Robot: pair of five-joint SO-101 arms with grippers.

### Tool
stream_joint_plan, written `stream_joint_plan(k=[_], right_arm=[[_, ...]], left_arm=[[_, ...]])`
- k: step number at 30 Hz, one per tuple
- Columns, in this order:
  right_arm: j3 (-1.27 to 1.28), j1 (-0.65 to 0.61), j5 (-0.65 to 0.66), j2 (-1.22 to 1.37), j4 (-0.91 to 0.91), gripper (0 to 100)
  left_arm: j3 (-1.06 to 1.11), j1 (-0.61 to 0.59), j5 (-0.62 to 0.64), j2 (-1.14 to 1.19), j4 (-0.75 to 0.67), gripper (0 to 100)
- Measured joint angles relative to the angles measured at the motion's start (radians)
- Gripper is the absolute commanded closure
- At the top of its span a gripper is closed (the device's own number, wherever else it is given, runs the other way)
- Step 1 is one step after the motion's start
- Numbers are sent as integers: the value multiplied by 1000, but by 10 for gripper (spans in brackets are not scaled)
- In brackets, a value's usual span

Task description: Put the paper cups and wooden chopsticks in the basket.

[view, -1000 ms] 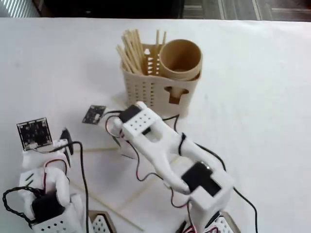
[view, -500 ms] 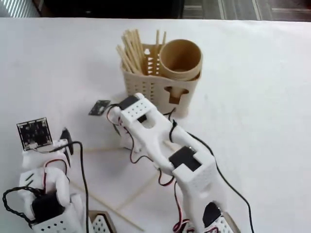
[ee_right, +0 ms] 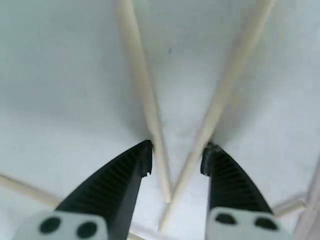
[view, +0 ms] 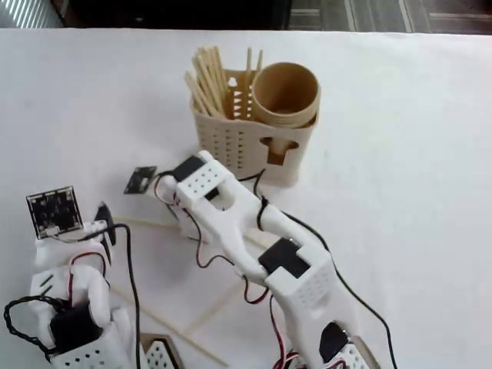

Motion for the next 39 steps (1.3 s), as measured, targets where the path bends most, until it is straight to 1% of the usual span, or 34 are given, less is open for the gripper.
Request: stream_joint_plan(k=[2, 6, 10, 15, 19, 20, 22, 27, 28, 29, 34, 39], right_arm=[[0, -3, 0, 0, 9, 848], [-14, -21, -5, 6, 28, 779], [-41, -57, -40, 6, 41, 738], [-61, -94, -80, 11, 43, 735], [-61, -95, -110, 11, 0, 738], [-61, -95, -112, 11, -5, 741], [-61, -95, -112, 11, -5, 783], [-63, -92, -114, 9, -26, 971], [-66, -91, -114, 8, -35, 985], [-71, -91, -114, 8, -41, 974], [-77, -95, -112, 9, -54, 979], [-75, -77, -112, -20, -14, 979]], left_arm=[[0, 0, 0, 0, 0, 789], [0, 0, 0, 0, 0, 789], [0, 0, 0, 0, 0, 789], [0, 0, 0, 0, 0, 789], [0, 0, 0, 0, 0, 789], [0, 0, 0, 0, 0, 789], [0, 0, 0, 0, 0, 789], [0, 0, 0, 0, 0, 789], [0, 0, 0, 0, 0, 789], [0, 0, 0, 0, 0, 789], [0, 0, 0, 0, 0, 789], [0, -2, 0, 0, 0, 789]])
